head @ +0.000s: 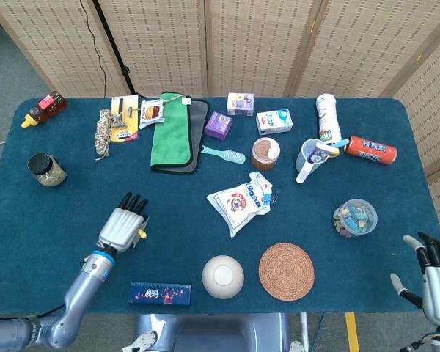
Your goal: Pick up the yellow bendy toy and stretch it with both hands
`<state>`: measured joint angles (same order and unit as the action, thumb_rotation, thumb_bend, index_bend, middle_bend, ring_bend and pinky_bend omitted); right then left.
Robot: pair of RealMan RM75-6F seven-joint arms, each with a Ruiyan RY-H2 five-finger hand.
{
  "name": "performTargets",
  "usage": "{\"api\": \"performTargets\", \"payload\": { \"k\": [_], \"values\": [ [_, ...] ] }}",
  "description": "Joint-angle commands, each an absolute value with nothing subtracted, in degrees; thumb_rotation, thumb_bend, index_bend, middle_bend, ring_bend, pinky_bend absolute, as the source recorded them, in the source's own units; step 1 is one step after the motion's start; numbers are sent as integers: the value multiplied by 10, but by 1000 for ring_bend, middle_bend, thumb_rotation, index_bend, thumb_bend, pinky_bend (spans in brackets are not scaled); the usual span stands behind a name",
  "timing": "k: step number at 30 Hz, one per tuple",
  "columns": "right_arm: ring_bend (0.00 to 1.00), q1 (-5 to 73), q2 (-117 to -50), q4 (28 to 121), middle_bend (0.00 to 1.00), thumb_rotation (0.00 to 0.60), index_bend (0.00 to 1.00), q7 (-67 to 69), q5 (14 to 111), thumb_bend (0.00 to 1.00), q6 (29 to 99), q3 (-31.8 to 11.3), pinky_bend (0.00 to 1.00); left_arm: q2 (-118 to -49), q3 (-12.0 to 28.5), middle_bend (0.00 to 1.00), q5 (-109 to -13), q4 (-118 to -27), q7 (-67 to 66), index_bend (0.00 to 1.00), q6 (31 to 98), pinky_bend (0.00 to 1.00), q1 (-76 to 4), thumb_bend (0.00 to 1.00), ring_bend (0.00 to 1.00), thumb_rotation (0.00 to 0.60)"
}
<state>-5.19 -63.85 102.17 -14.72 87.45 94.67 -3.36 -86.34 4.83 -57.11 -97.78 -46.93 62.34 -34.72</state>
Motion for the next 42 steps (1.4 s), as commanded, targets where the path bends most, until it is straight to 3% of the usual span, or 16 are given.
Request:
{"api": "performTargets", "payload": {
  "k": [1, 5, 8, 14, 17, 22, 27, 42],
  "values": [
    [162, -52, -639, 1020, 152, 600, 229, -145, 875, 278, 946, -34, 26, -883, 52, 110, -540, -988, -505, 466, 639, 0, -359, 364, 32, 600],
    [162, -53, -639, 1019, 152, 600, 229, -143, 876, 277, 948, -34, 26, -882, 52, 3, -515, -995, -513, 95, 630, 0, -370, 364, 0, 600],
    [162, -54, -638, 1020, 152, 600, 229, -143, 876, 278, 950, -34, 26, -877, 51, 0, -513, -995, -505, 0, 626, 0, -374, 361, 0, 600],
    [162, -53, -639, 1022, 152, 600, 229, -145, 879, 278, 950, -33, 26, -847, 47, 0, -547, -994, -450, 37, 604, 0, -378, 357, 0, 600],
    [162, -53, -639, 1023, 152, 600, 229, -147, 879, 278, 949, -33, 26, -825, 41, 0, -590, -981, -412, 182, 596, 0, -376, 357, 0, 600],
    [162, -50, -642, 1024, 152, 600, 229, -151, 879, 278, 945, -33, 26, -799, 27, 0, -659, -921, -330, 321, 577, 0, -372, 357, 0, 600],
    [162, -49, -645, 1025, 152, 600, 229, -156, 878, 278, 942, -33, 26, -785, 17, 0, -688, -880, -265, 335, 533, 0, -380, 356, 0, 600],
    [162, -45, -649, 1036, 152, 600, 226, -178, 876, 277, 938, -33, 26, -820, 15, 0, -711, -772, -198, 355, 518, 0, -376, 356, 0, 600]
  ]
}}
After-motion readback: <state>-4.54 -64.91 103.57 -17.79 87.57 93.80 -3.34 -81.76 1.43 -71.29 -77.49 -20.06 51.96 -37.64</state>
